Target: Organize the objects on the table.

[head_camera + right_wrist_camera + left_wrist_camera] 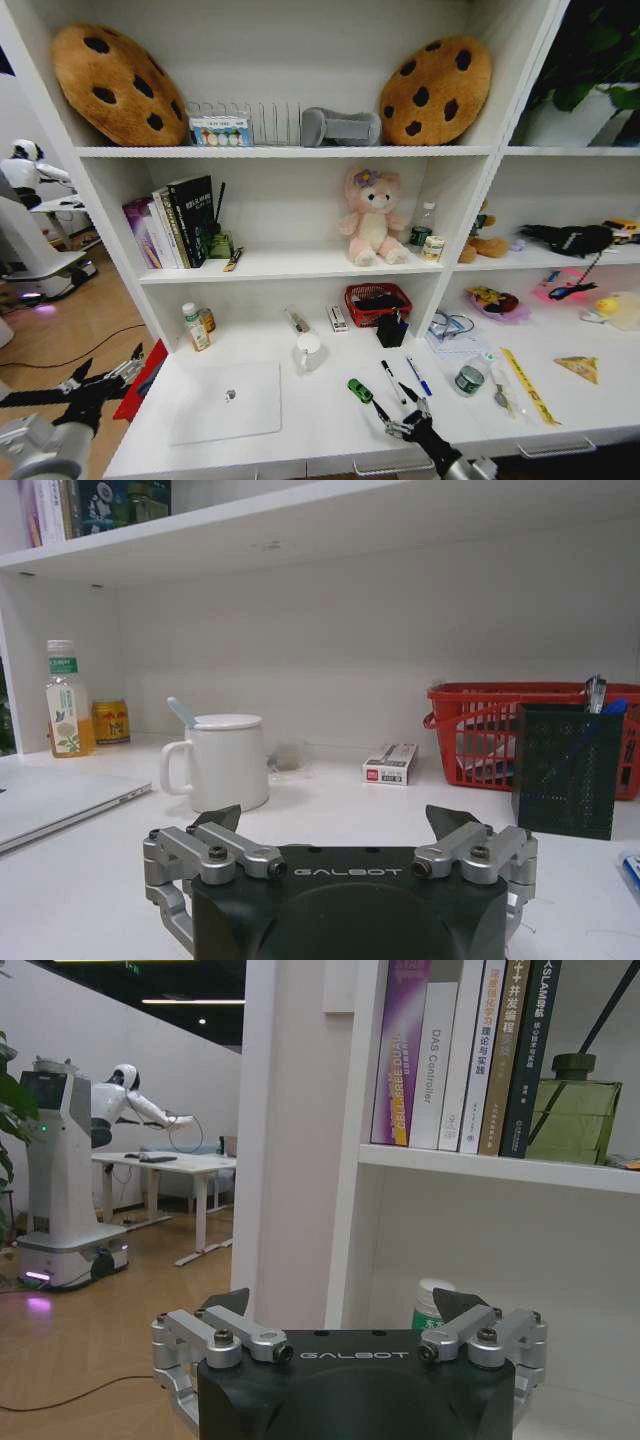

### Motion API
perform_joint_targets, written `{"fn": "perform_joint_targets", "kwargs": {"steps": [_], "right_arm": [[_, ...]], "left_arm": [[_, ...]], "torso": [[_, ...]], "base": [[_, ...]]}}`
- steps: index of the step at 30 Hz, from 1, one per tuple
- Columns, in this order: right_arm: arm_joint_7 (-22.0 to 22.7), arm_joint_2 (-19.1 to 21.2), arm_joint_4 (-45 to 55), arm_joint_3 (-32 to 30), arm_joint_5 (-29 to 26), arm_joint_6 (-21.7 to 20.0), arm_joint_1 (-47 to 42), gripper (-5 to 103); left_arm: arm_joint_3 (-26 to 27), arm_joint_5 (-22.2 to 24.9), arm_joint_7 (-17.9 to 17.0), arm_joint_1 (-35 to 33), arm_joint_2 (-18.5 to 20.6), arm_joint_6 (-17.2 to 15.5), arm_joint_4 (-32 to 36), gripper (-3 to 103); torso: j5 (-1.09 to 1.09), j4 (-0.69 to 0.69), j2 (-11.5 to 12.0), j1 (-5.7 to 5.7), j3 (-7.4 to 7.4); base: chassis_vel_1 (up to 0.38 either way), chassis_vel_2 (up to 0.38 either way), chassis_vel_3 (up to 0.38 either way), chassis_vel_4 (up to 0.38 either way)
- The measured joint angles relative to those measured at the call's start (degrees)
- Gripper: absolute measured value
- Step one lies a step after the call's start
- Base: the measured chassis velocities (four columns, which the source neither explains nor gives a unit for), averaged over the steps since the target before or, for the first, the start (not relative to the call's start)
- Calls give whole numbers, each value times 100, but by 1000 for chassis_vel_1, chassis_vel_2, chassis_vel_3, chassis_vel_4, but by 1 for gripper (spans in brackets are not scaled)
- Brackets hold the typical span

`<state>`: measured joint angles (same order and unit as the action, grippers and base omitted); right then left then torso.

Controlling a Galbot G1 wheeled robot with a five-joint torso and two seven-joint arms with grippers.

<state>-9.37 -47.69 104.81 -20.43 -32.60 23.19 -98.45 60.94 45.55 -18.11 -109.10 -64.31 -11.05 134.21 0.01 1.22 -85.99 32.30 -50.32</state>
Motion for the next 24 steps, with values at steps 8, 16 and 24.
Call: {"fn": "perform_joint_targets", "kwargs": {"steps": [8, 16, 24], "right_arm": [[221, 336, -199, 637, -100, -279, 586, 100], [445, 457, -378, 1137, -127, -492, 1056, 100], [552, 595, -468, 1632, -383, -721, 1506, 100]], "left_arm": [[-208, -161, -75, -9, -117, -14, 107, 100], [-216, -104, -151, -7, -137, -37, 234, 100], [-193, -38, -183, -2, -143, -38, 251, 100]], "torso": [[-1, 1, 0, 0, 0], [0, 2, 0, 0, 0], [-1, 1, 0, 0, 0]], "base": [[0, 0, 0, 0], [0, 0, 0, 0], [0, 0, 0, 0]]}}
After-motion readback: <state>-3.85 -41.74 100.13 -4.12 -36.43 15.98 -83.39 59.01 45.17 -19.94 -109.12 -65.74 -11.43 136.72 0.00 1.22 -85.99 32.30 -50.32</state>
